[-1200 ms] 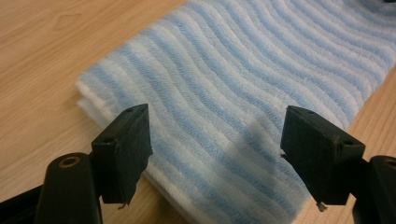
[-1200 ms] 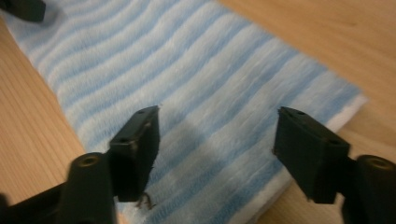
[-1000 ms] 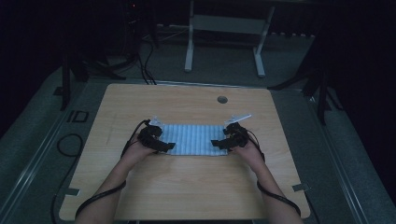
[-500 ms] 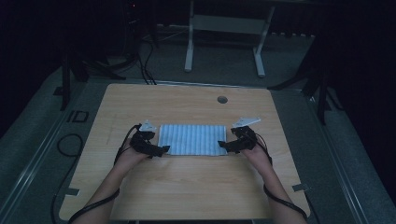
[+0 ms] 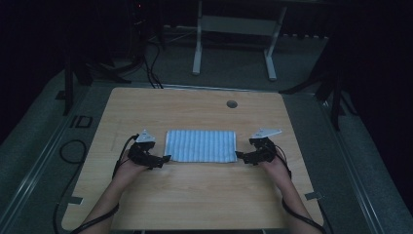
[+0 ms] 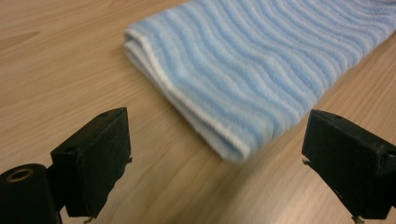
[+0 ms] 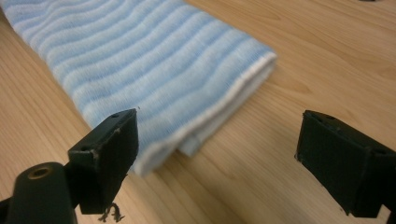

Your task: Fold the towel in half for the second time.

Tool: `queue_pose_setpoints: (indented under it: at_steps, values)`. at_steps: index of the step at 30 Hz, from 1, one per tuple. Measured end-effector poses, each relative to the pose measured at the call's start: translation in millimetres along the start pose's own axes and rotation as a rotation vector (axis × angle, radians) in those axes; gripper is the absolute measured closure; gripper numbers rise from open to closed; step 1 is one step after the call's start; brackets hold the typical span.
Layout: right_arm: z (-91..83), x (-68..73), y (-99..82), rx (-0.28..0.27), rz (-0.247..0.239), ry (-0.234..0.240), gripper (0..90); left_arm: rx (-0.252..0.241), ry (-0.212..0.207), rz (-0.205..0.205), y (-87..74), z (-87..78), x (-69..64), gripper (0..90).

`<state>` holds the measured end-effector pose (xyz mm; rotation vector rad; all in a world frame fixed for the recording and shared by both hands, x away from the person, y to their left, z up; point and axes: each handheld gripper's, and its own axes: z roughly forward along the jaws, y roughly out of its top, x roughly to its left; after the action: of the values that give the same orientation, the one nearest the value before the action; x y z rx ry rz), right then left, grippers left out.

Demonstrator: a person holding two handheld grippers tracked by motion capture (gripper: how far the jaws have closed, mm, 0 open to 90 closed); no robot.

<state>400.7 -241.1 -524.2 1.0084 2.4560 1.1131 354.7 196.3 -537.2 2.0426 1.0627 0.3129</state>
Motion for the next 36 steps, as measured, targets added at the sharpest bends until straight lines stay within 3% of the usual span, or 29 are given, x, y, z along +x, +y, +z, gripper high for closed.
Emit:
queue_pose_setpoints:
  at_steps: [10,23,33,36]
  values:
    - [-20.0,-12.2,-27.8,-0.027,0.037,-0.034,12.5,-0.027,0.024,-0.043,-21.9,-19.6,7.2,8.0]
    - [-44.6,-28.3,-66.7,-0.032,0.114,-0.079,12.5,-0.026,0.05,-0.1,-50.6,-39.4,18.0,8.1]
    - [-65.9,-31.7,-86.9,-0.034,0.153,-0.117,12.7,-0.035,0.079,-0.134,-69.0,-53.6,21.2,8.1]
    - [-69.5,-31.2,-92.3,-0.03,0.155,-0.15,12.7,-0.045,0.094,-0.136,-72.1,-57.7,20.4,8.1]
